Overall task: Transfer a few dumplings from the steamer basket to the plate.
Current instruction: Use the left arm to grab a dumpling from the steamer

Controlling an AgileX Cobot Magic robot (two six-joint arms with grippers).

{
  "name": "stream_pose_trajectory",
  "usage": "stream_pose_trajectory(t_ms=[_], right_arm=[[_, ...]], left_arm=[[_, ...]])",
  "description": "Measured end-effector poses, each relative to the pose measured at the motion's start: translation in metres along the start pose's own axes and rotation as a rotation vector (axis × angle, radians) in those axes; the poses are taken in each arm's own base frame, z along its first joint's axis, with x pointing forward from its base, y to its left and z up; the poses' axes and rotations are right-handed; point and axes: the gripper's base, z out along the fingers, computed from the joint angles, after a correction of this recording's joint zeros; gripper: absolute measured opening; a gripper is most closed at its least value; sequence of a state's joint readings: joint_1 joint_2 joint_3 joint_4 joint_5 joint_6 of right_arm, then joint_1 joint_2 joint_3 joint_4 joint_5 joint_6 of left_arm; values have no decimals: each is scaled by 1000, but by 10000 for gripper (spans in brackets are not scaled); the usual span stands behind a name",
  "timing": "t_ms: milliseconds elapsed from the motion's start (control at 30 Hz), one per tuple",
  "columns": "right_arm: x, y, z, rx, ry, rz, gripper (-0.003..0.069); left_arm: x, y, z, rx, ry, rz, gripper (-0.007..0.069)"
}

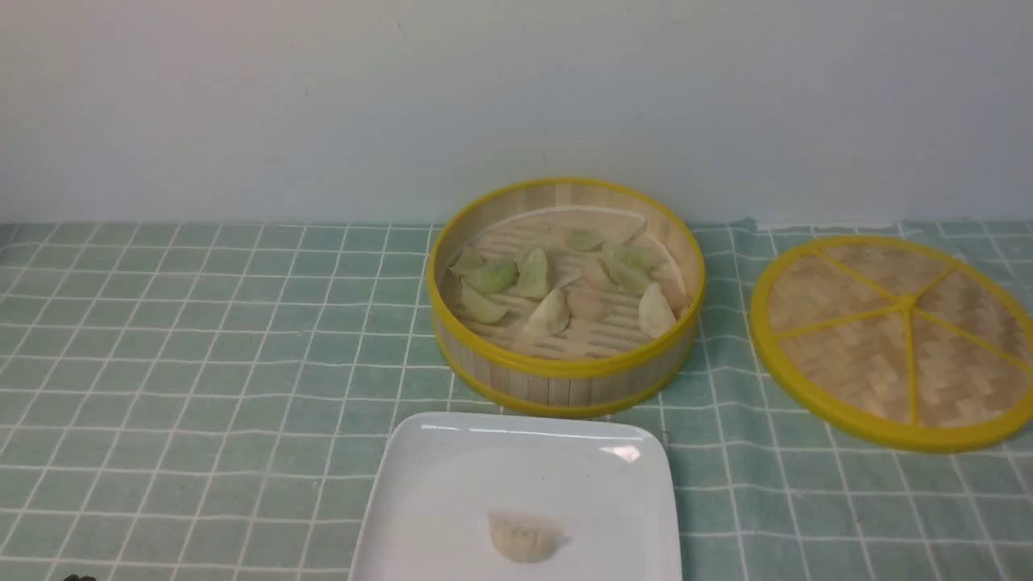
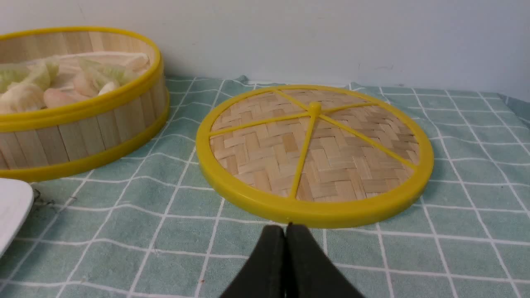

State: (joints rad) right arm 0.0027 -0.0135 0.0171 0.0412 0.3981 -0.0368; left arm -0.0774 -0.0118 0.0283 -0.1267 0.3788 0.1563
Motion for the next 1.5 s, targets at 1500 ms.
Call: stream_pose_trajectory(t_ms=[1500], right_arm=[[-42,-1,-10,-143,-334,830,-14]], left_arm=[[-204,-17,-36,288,-122,-423,-6]])
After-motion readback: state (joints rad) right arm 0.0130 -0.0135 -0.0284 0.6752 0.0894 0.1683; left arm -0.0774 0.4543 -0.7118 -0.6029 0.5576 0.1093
